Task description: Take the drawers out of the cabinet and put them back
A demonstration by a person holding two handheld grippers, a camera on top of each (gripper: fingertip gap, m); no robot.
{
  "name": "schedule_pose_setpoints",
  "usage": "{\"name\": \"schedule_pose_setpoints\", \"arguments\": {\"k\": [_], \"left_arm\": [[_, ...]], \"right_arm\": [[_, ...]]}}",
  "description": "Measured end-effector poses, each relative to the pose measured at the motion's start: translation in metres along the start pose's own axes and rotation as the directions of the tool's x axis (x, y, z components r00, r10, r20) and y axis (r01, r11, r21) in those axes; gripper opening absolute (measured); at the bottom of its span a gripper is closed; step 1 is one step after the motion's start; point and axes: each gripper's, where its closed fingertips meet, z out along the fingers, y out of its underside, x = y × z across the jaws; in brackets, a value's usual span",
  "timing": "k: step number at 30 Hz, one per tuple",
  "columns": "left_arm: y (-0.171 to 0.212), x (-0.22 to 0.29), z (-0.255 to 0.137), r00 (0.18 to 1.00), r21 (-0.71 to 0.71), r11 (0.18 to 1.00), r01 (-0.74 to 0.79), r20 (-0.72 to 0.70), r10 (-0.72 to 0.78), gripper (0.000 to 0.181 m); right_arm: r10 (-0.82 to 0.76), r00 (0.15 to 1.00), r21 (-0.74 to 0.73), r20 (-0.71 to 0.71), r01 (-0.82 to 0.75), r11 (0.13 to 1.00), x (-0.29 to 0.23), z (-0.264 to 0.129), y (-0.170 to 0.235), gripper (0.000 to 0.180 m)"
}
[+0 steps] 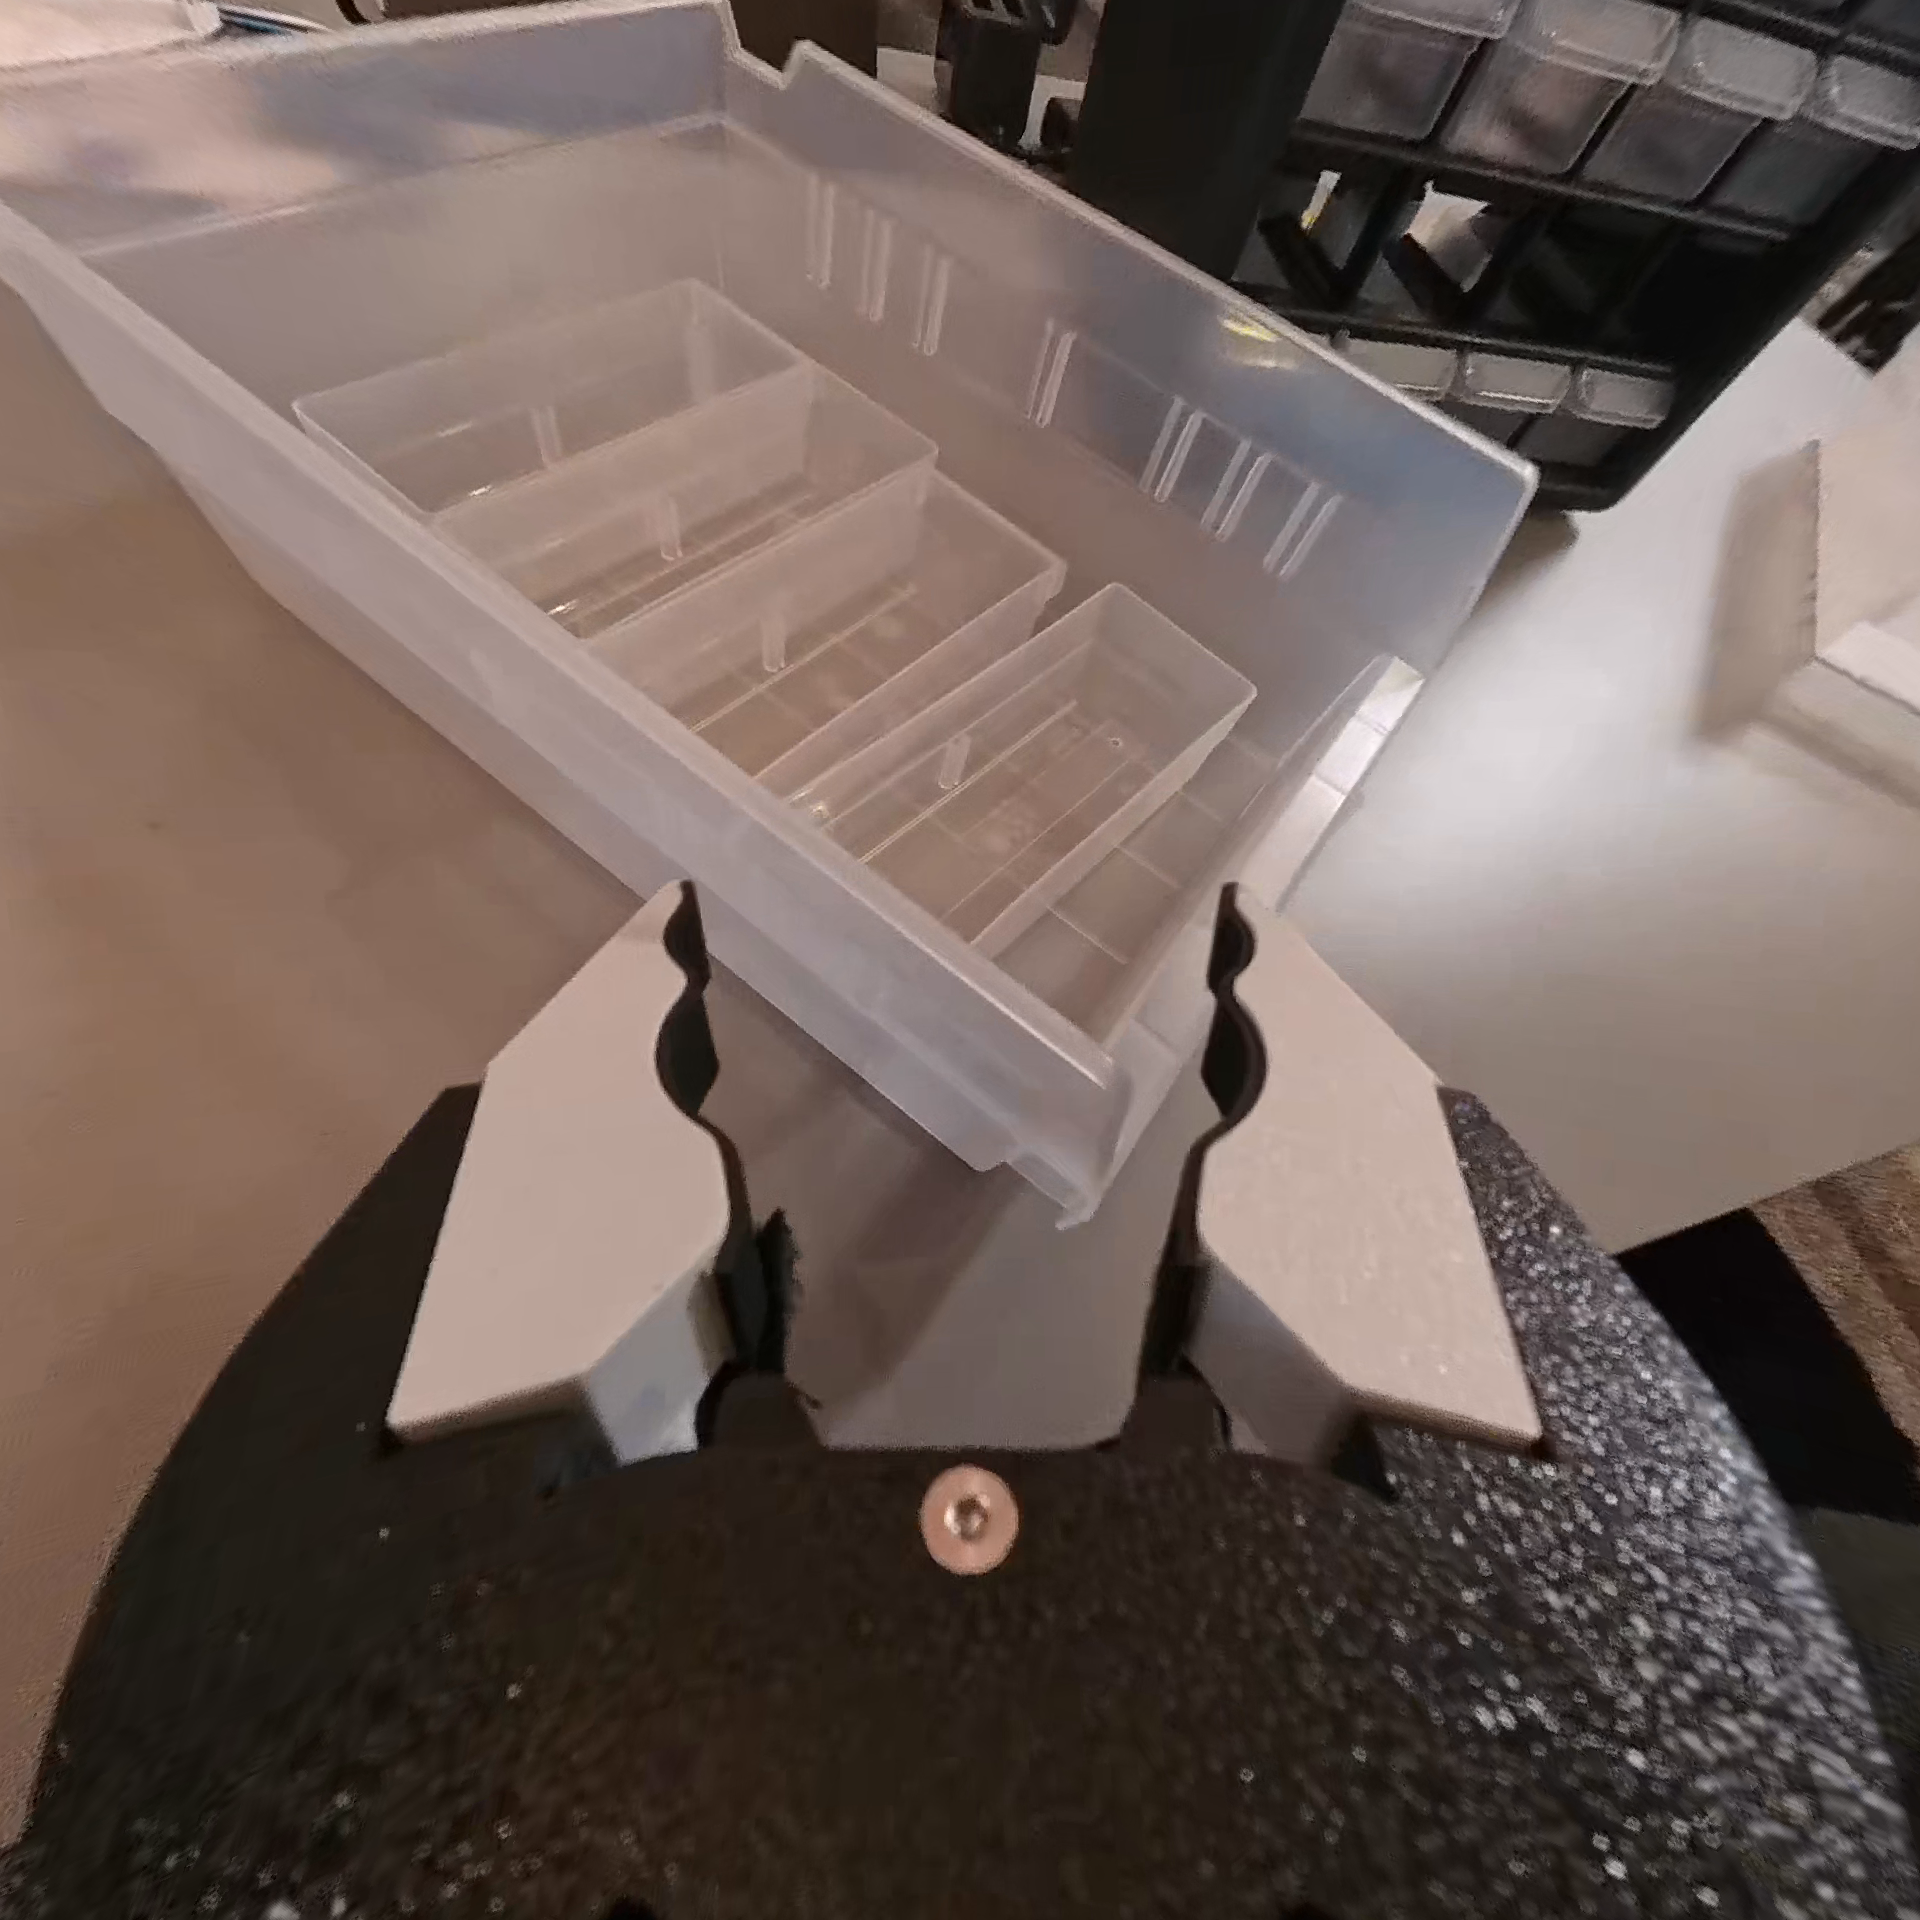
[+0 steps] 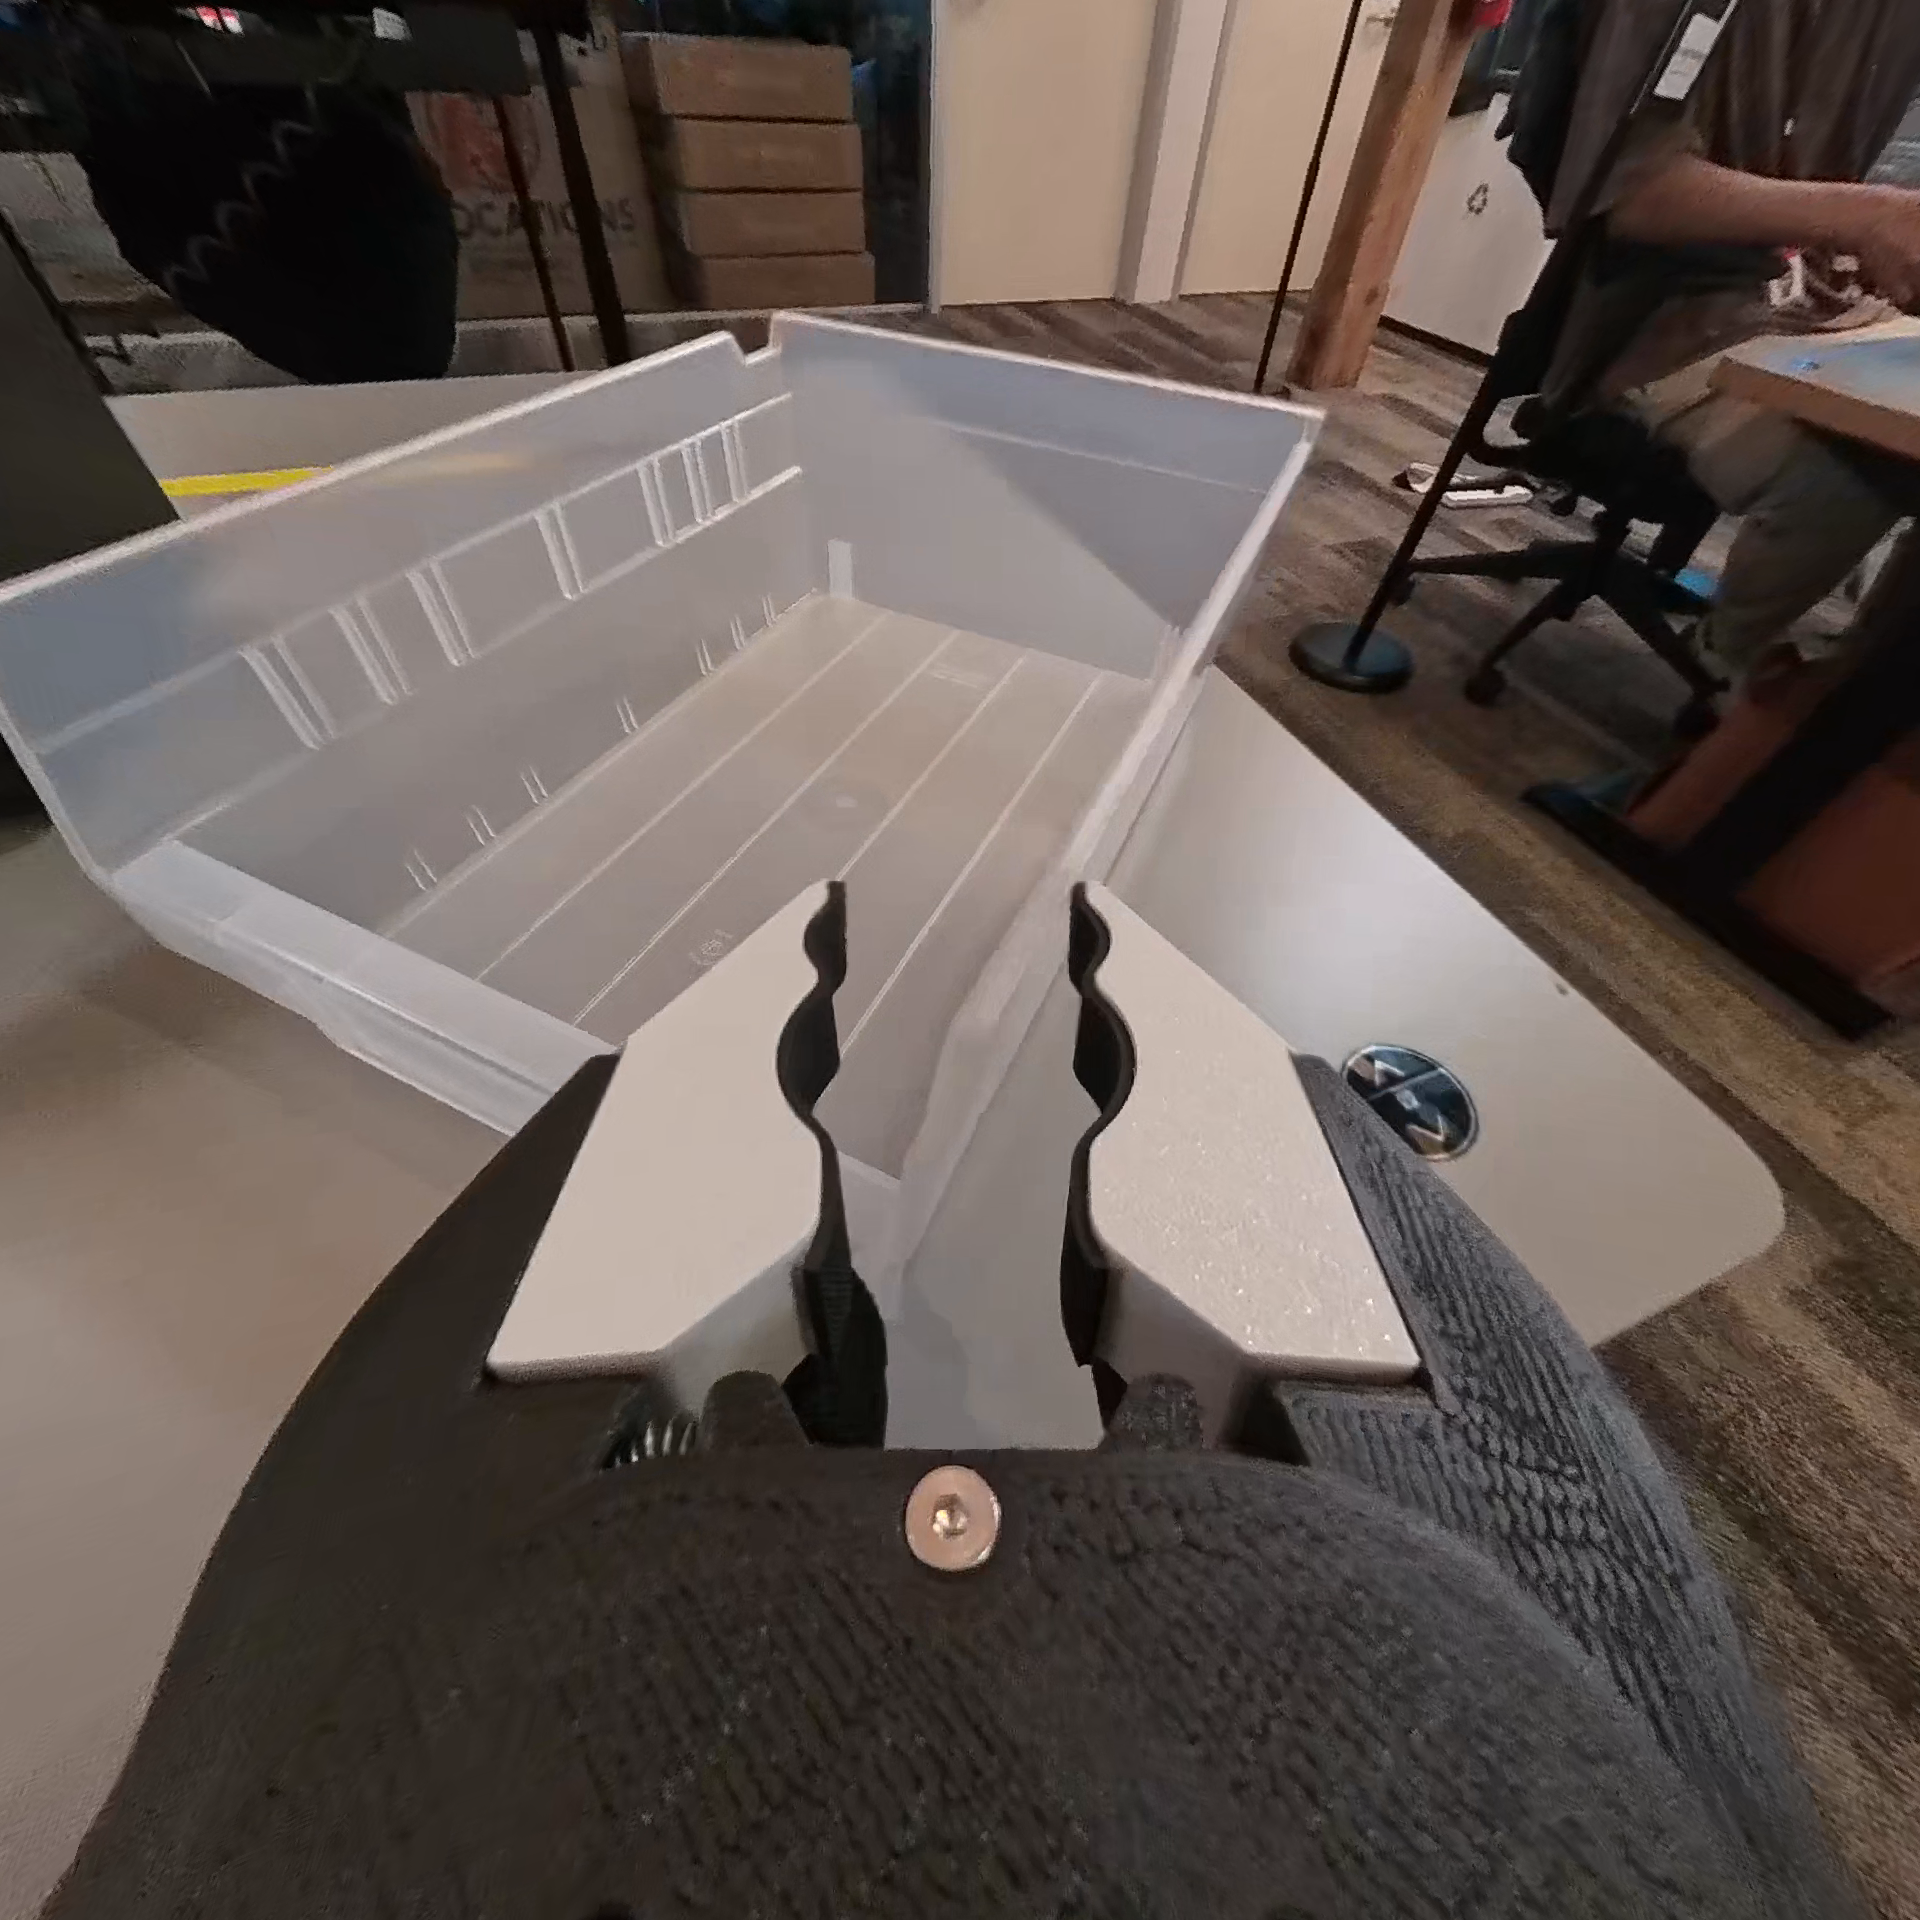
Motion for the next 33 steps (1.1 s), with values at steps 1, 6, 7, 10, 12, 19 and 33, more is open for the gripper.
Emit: {"name": "schedule_pose_setpoints", "arguments": {"k": [1,6,7,10,12,19,33], "left_arm": [[0.001,-0.003,0.001,1.000,0.000,1.000,-0.012,0.022,0.012,0.095],[0.011,-0.017,0.008,0.993,-0.059,0.997,-0.051,0.108,0.058,0.095],[0.011,-0.018,0.008,0.993,-0.062,0.996,-0.057,0.104,0.064,0.093],[0.009,-0.029,0.004,0.986,-0.066,0.995,-0.079,0.142,0.088,0.075],[0.006,-0.043,0.000,0.979,-0.058,0.995,-0.079,0.183,0.088,0.062],[-0.014,-0.115,-0.015,0.935,0.031,0.996,-0.081,0.348,0.065,0.016],[-0.035,-0.195,-0.017,0.925,0.080,0.995,-0.061,0.380,0.026,0.002]], "right_arm": [[0.012,1.000,-0.003,0.013,-0.012,1.000,0.001,0.002,-0.001,0.035],[0.041,0.994,-0.010,0.100,-0.040,0.999,0.006,0.009,-0.004,0.025],[0.031,0.993,-0.018,0.111,-0.029,0.999,0.008,0.011,-0.004,0.025],[-0.008,0.989,-0.041,0.146,0.014,0.999,0.013,0.020,-0.005,0.023],[-0.026,0.986,-0.051,0.163,0.035,0.998,0.018,0.027,-0.007,0.020],[-0.067,0.960,-0.047,0.271,0.082,0.996,0.023,0.052,-0.014,0.018],[-0.168,0.902,-0.050,0.398,0.204,0.978,0.025,0.027,-0.006,0.007]]}}
